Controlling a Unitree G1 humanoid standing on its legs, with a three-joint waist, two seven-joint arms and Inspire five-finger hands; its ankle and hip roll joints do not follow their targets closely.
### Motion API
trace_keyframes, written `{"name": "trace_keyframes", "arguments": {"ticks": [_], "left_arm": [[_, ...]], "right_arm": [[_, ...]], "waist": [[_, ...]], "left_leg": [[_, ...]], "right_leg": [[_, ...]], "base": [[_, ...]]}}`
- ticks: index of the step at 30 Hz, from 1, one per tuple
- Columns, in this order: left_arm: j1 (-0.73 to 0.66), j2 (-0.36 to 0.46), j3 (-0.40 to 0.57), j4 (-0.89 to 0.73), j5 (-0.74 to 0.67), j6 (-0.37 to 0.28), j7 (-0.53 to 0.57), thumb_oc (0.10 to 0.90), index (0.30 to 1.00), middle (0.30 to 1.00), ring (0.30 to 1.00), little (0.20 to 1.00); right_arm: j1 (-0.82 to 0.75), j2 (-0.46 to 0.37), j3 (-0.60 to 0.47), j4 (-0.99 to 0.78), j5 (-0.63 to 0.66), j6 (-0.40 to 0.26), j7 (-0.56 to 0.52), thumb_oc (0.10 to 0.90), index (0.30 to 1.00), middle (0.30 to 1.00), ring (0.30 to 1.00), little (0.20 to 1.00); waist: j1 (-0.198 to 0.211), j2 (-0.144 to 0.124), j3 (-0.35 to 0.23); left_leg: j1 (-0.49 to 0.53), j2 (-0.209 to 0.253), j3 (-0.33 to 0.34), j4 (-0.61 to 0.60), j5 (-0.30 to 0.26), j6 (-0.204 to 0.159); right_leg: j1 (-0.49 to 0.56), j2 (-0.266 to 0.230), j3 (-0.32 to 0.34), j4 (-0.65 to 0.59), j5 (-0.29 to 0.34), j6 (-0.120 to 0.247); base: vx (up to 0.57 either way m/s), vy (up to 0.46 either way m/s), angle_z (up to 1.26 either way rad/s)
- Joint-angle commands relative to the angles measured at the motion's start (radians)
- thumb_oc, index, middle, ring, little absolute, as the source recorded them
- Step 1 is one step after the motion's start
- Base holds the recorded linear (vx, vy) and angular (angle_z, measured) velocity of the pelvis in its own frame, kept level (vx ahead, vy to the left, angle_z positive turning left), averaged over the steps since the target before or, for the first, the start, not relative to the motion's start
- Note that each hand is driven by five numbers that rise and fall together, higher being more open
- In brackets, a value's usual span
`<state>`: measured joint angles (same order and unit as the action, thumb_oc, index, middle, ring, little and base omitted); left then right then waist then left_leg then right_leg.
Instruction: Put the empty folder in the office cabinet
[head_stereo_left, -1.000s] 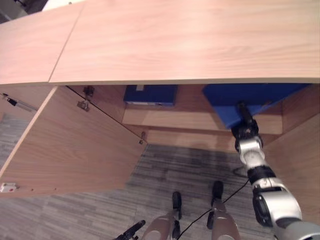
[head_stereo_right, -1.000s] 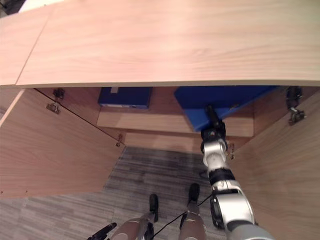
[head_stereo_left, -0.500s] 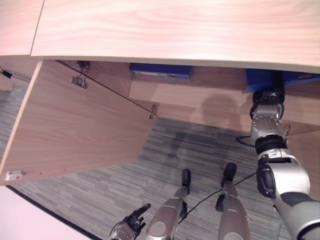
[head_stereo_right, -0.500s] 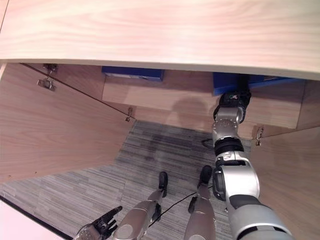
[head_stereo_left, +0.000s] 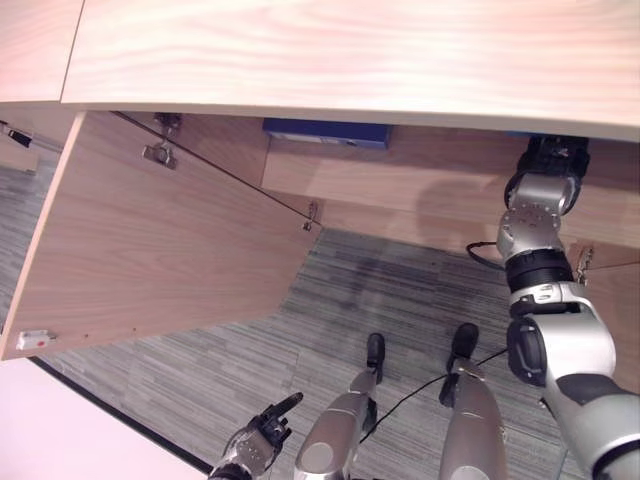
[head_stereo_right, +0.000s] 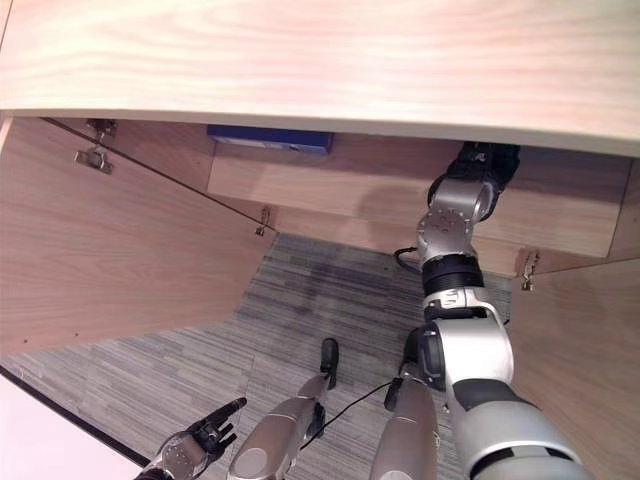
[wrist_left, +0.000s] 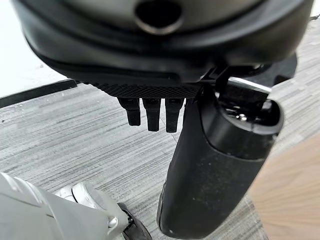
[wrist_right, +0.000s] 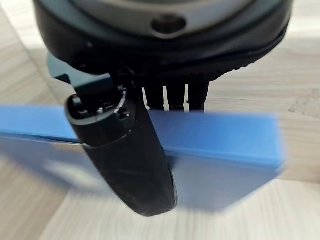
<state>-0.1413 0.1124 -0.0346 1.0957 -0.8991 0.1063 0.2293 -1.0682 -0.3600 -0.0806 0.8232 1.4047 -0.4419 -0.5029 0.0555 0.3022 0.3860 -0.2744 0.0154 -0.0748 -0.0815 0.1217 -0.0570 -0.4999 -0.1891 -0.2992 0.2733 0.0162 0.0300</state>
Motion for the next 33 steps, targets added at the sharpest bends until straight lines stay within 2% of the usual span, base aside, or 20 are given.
{"name": "trace_keyframes", "arguments": {"ticks": [1,4,5,8,10,14,15,26,31,33], "left_arm": [[0.016,0.122,-0.029,0.095,0.038,-0.013,0.024,0.8,0.9,0.9,0.9,0.9],[0.023,0.125,-0.015,0.138,0.053,-0.005,0.002,0.8,0.9,0.9,0.9,0.9],[0.03,0.126,0.009,0.158,0.06,-0.006,-0.003,0.8,0.9,0.9,0.9,0.9],[0.034,0.125,0.018,0.164,0.068,-0.007,-0.005,0.8,0.9,0.9,0.9,0.9],[0.042,0.119,0.045,0.173,0.096,-0.004,-0.012,0.8,0.9,0.9,0.9,0.9],[0.052,0.114,0.065,0.166,0.113,-0.006,-0.021,0.8,0.9,0.9,0.9,0.9],[0.059,0.107,0.076,0.148,0.117,-0.016,-0.024,0.8,0.9,0.9,0.9,0.9],[0.08,0.098,0.075,0.141,0.124,-0.011,-0.055,0.8,0.9,0.9,0.9,0.9],[0.078,0.116,0.086,0.165,0.124,-0.003,-0.078,0.8,0.9,0.9,0.9,0.9],[0.071,0.132,0.097,0.183,0.123,-0.003,-0.083,0.8,0.9,0.9,0.9,0.9]], "right_arm": [[-0.058,-0.004,0.088,-0.076,-0.047,0.006,0.135,0.8,0.9,0.9,0.9,0.9],[-0.039,-0.036,0.142,-0.03,-0.077,0.073,0.157,0.8,0.9,0.9,0.9,0.9],[0.007,-0.05,0.18,-0.049,-0.118,0.124,0.181,0.8,0.9,0.9,0.9,0.9],[0.046,-0.044,0.191,-0.079,-0.131,0.136,0.195,0.8,0.9,0.9,0.9,0.9],[0.174,-0.029,0.192,-0.151,-0.145,0.155,0.233,0.8,0.9,0.9,0.9,0.9],[0.259,-0.005,0.176,-0.18,-0.131,0.174,0.272,0.8,0.9,0.9,0.9,0.9],[0.311,0.024,0.156,-0.183,-0.1,0.186,0.313,0.8,0.9,0.9,0.9,0.9],[0.358,0.086,0.117,-0.148,0.008,0.188,0.4,0.8,0.9,0.9,0.9,0.9],[0.337,0.052,0.15,-0.083,-0.042,0.223,0.386,0.8,0.9,0.9,0.9,0.9],[0.31,0.007,0.198,-0.025,-0.116,0.274,0.377,0.8,0.9,0.9,0.9,0.9]], "waist": [[0.008,-0.066,-0.074],[0.007,-0.077,-0.073],[0.004,-0.09,-0.071],[0.001,-0.096,-0.07],[-0.012,-0.108,-0.063],[-0.017,-0.11,-0.057],[-0.02,-0.107,-0.051],[-0.021,-0.098,-0.058],[-0.017,-0.11,-0.068],[-0.013,-0.123,-0.073]], "left_leg": [[0.133,-0.041,0.01,-0.006,-0.136,0.005],[0.145,-0.042,0.019,-0.006,-0.139,0.007],[0.15,-0.044,0.022,-0.006,-0.139,0.008],[0.153,-0.044,0.024,-0.006,-0.14,0.01],[0.163,-0.048,0.028,-0.006,-0.144,0.014],[0.17,-0.052,0.034,-0.006,-0.149,0.019],[0.171,-0.059,0.044,-0.006,-0.152,0.022],[0.174,-0.075,0.062,-0.006,-0.153,0.031],[0.173,-0.078,0.065,-0.006,-0.15,0.032],[0.168,-0.076,0.065,-0.006,-0.148,0.032]], "right_leg": [[0.052,0.048,0.098,-0.116,0.014,0.04],[0.069,0.047,0.105,-0.128,0.025,0.042],[0.075,0.046,0.11,-0.132,0.029,0.042],[0.078,0.045,0.111,-0.133,0.031,0.042],[0.087,0.04,0.119,-0.132,0.036,0.043],[0.094,0.039,0.129,-0.142,0.045,0.045],[0.101,0.036,0.136,-0.158,0.058,0.051],[0.125,0.029,0.152,-0.193,0.08,0.06],[0.127,0.03,0.158,-0.2,0.088,0.058],[0.124,0.031,0.158,-0.202,0.091,0.056]], "base": [[0.0,0.0,0.0],[-0.03,0.04,-0.03],[-0.03,0.033,-0.11],[-0.03,0.02,-0.09],[-0.05,0.037,-0.02],[-0.05,0.041,-0.06],[-0.06,0.044,-0.13],[-0.04,0.035,-0.1],[-0.01,0.004,-0.03],[-0.02,-0.034,0.0]]}}
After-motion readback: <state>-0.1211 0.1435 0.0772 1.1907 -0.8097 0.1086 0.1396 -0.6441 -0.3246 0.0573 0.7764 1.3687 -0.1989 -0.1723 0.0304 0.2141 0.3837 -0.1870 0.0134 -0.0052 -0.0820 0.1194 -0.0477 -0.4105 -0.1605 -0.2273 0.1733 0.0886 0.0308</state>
